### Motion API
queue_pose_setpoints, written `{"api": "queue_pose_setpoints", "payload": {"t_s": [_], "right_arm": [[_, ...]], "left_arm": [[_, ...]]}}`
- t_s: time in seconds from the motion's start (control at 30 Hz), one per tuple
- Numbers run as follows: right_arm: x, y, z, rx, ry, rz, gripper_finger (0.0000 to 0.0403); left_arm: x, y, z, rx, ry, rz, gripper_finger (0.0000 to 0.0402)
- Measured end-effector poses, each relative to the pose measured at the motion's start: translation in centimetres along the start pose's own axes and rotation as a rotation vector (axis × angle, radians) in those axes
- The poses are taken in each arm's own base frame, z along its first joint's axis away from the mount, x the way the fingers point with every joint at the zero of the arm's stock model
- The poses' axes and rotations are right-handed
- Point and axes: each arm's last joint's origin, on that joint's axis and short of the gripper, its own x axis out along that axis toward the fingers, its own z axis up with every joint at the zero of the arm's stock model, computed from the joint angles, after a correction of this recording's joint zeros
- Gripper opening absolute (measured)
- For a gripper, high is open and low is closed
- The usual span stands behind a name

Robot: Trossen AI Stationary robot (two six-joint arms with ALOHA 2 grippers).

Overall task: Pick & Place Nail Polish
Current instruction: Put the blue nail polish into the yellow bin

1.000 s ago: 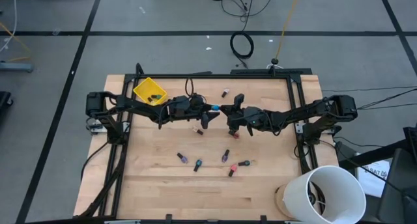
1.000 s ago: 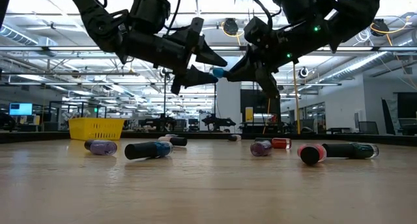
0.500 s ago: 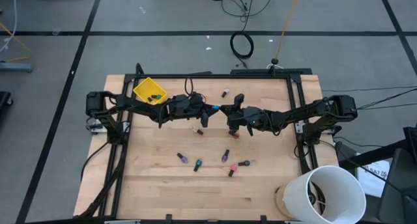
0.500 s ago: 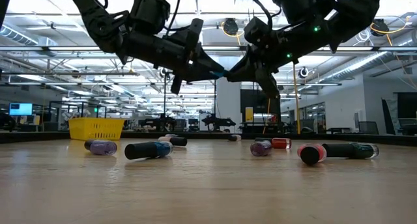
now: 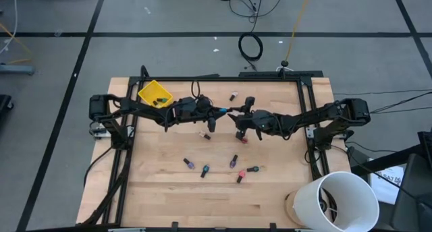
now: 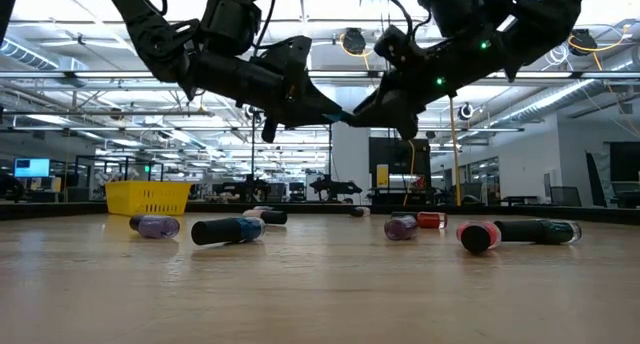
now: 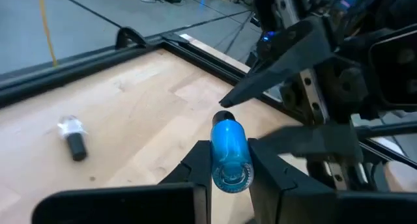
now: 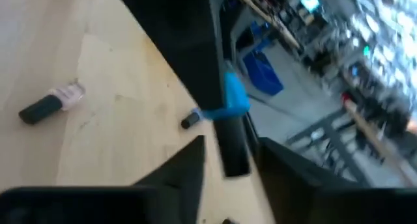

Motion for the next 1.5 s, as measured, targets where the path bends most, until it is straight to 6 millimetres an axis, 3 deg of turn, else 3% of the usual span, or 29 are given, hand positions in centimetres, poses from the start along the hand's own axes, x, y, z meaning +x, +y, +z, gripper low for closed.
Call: {"api": "queue_pose_setpoints", "payload": {"t_s": [0.2, 0.4, 0.57, 0.93, 1.13, 1.5], "right_arm": [[0.2, -0.3, -0.6, 0.12, 0.043, -0.003, 0.0246], [0.5, -0.7, -1.2, 0.161, 0.081, -0.011, 0.0288], [0.6, -1.0, -1.5, 0.163, 0.1, -0.018, 0.0287], [1.2, -2.2, -2.3, 0.218, 0.101, 0.001, 0.027], [1.6, -2.8, -2.8, 0.275, 0.087, 0.058, 0.0269], [1.6, -3.0, -3.0, 0.288, 0.094, 0.068, 0.0269]], "left_arm": [[0.0, 1.0, 0.4, 0.002, -0.011, 0.029, 0.0052], [-0.4, 2.1, 0.7, 0.037, 0.016, 0.103, 0.0052], [-2.3, 2.4, 1.8, 0.106, 0.087, 0.278, 0.0052], [-9.6, 1.1, 4.4, 0.265, 0.196, 0.743, 0.0052], [-12.1, 1.3, 3.7, 0.272, 0.27, 0.955, 0.0052], [-14.4, 3.4, 2.0, 0.125, 0.402, 1.205, 0.0052]]}}
